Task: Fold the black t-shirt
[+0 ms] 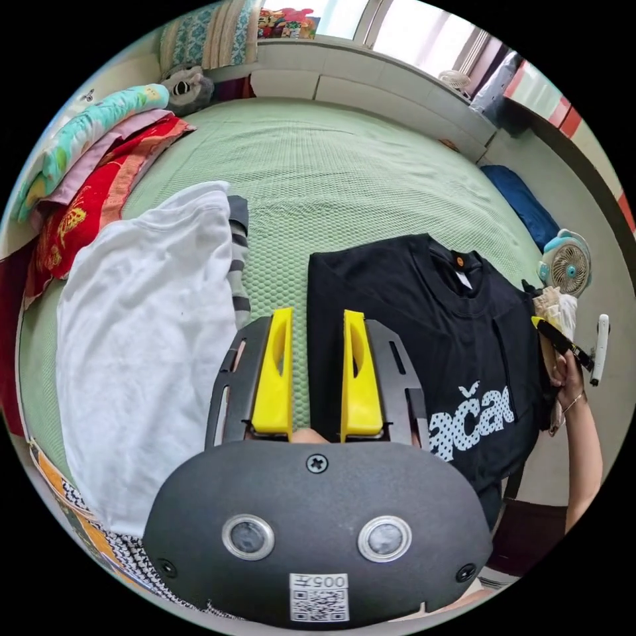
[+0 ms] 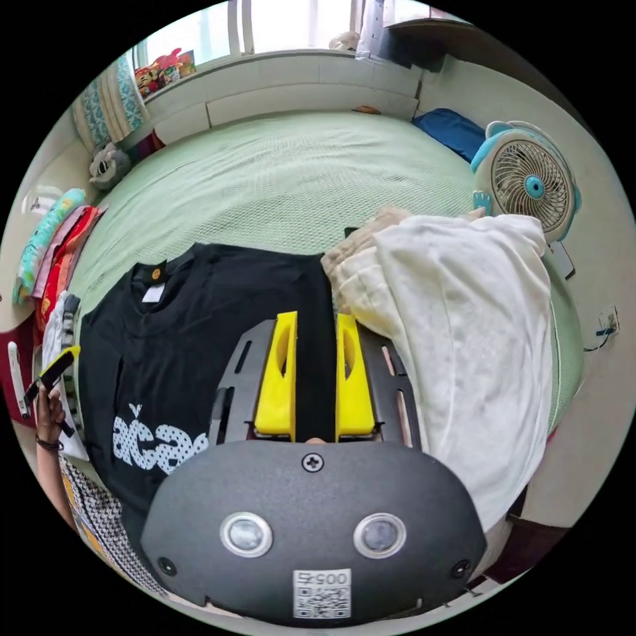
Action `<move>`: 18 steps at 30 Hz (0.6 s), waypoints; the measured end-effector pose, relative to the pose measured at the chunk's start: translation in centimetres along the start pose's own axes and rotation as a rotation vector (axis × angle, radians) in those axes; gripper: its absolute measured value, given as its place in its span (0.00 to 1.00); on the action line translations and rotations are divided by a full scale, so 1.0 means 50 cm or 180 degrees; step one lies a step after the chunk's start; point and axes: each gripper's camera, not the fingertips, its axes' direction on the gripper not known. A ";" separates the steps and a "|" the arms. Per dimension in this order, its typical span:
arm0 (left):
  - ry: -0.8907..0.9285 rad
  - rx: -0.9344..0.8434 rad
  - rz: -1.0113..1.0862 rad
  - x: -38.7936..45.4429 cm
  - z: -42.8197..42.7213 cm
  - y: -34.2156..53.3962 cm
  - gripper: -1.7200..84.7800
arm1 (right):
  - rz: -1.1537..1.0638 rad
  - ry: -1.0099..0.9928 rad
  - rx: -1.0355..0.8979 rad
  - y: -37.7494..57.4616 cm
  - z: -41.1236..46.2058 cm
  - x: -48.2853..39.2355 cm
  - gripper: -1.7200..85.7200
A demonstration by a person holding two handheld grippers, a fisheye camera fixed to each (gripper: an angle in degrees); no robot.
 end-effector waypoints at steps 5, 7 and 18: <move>-0.0301 -0.0122 0.0181 0.020 0.032 -0.029 0.16 | 0.0181 -0.0093 -0.0048 -0.041 0.044 -0.008 0.10; -0.0417 -0.0095 0.0238 0.031 0.021 -0.024 0.12 | 0.0067 0.0031 -0.0084 -0.042 0.058 -0.020 0.09; -0.0478 0.0121 0.0536 0.065 -0.077 -0.036 0.04 | -0.0281 0.0003 0.0147 -0.047 0.007 -0.038 0.00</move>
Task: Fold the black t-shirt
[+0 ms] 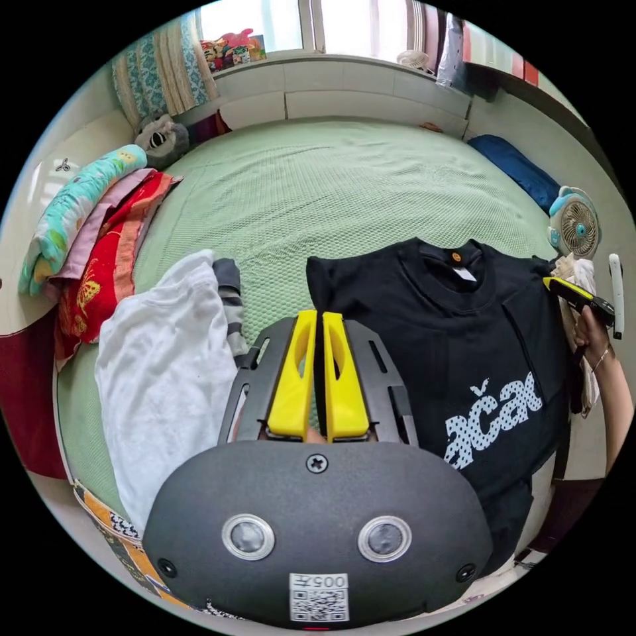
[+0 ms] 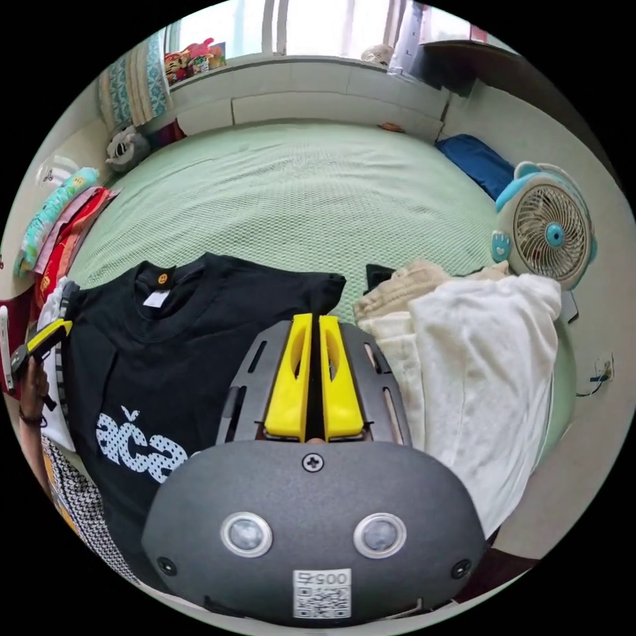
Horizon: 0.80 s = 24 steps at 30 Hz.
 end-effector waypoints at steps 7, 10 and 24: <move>-0.0492 0.0210 0.0007 -0.028 -0.068 -0.081 0.05 | -0.0185 0.0228 0.0264 -0.110 -0.045 -0.059 0.01; -0.0419 0.0202 -0.0171 -0.048 -0.080 -0.115 0.06 | -0.0045 0.0215 0.0347 -0.158 -0.052 -0.071 0.02; 0.0299 0.0058 -0.0061 -0.069 -0.250 0.243 0.12 | -0.0565 -0.0235 0.0039 0.202 -0.174 -0.011 0.11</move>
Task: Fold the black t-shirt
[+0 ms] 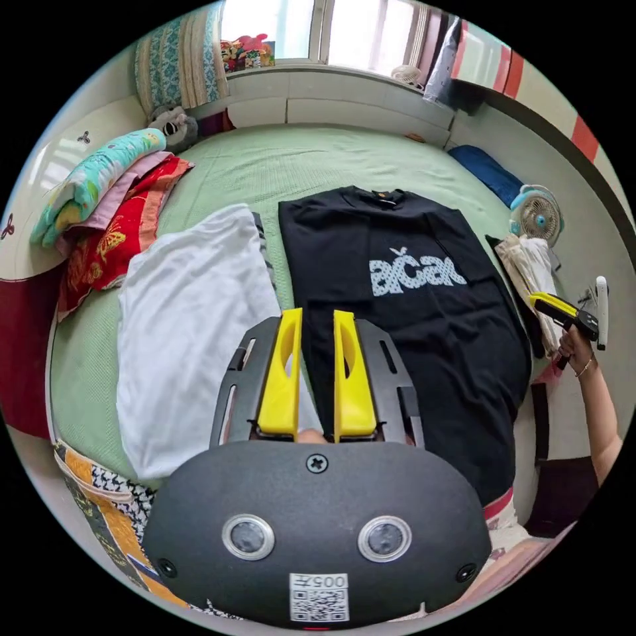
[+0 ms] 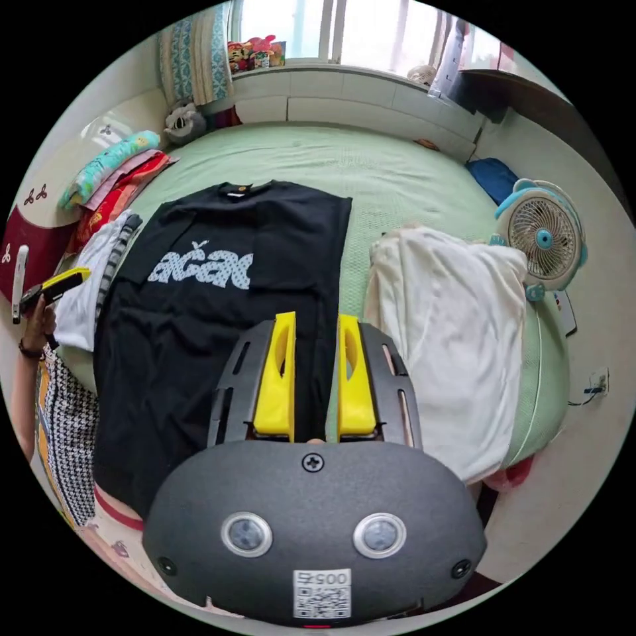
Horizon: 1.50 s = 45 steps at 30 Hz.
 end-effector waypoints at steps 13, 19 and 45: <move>0.0266 -0.0510 -0.0489 0.038 -0.020 0.362 0.14 | 0.0457 -0.0006 -0.0206 0.385 -0.054 0.011 0.11; -0.0002 -0.0633 -0.0475 0.067 -0.018 0.388 0.10 | 0.0535 0.0128 -0.0391 0.396 -0.015 -0.022 0.09; -0.0062 -0.0046 -0.0495 -0.032 -0.297 0.396 0.10 | 0.0729 -0.0158 0.0294 0.382 -0.206 0.085 0.10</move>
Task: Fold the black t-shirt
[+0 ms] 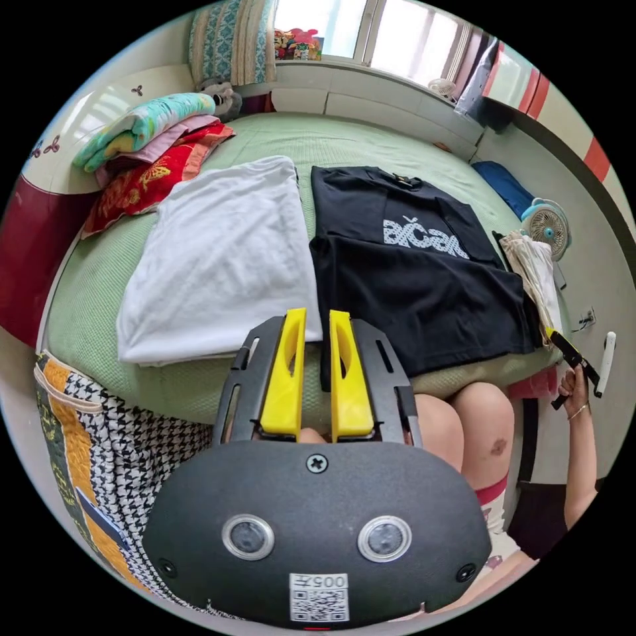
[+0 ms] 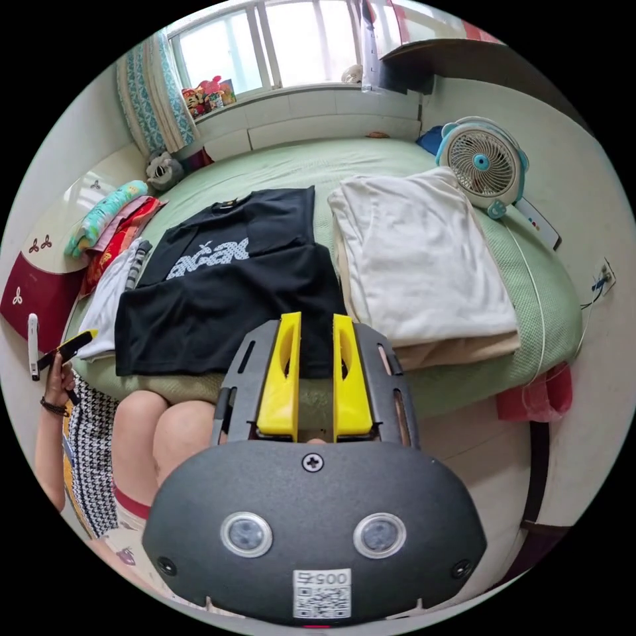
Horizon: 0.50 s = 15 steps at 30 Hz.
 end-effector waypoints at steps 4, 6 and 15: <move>0.0226 -0.0082 -0.0044 -0.018 -0.010 0.077 0.12 | 0.0094 -0.0023 -0.0129 0.082 0.002 0.043 0.12; 0.0313 -0.0176 -0.0059 -0.023 -0.007 0.099 0.13 | 0.0157 -0.0055 -0.0190 0.098 0.008 0.058 0.12; 0.0449 -0.0248 -0.0152 -0.032 -0.040 0.163 0.16 | 0.0254 0.0068 -0.0433 0.093 0.044 0.059 0.13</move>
